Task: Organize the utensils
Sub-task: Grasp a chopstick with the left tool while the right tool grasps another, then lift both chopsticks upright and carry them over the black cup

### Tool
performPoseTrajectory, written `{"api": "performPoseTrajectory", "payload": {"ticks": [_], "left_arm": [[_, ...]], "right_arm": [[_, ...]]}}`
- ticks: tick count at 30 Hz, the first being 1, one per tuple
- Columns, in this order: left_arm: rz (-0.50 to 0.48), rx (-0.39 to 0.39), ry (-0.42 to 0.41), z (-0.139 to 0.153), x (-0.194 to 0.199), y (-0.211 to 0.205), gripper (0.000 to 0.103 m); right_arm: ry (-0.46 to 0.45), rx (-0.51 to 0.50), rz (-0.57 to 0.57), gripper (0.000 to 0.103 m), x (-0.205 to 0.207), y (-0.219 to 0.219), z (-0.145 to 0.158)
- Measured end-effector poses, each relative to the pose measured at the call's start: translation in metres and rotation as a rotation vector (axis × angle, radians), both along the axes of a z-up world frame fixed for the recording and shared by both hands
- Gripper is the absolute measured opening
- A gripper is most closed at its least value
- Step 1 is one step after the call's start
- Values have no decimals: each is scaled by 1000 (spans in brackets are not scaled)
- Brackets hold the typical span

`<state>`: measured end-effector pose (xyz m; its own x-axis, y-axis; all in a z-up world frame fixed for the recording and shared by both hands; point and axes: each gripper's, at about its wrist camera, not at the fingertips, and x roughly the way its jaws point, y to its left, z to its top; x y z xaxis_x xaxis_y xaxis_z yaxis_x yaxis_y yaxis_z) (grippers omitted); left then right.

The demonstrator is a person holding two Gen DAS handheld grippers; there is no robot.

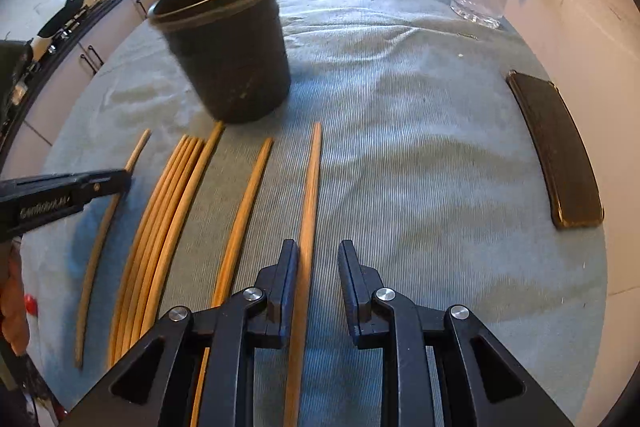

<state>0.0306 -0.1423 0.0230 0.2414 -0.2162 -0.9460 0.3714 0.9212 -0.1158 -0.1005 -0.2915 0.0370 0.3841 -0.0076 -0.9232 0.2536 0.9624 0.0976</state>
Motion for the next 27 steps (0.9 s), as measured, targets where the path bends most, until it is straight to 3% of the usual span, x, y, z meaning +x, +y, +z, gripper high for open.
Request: {"api": "performPoseTrajectory", "payload": {"ticks": [8,10,13,19,27], "left_arm": [[-39,-8,-29,-2,0,-6,9],[-64,10,-50,-1,-4,-7,6],[-45,-29,-56,10,-17,5,6],[-42,-120,-171,65,-47,31,6],[-70,-214,-324,129,-109,56,6]], "right_arm": [[24,-59,-24,23,36,-4,-2],[17,-85,-10,8,37,1,-2],[-1,-72,-20,7,34,0,2],[-162,-4,-55,7,-6,-10,49],[-356,-23,-49,7,-69,-5,116]]}}
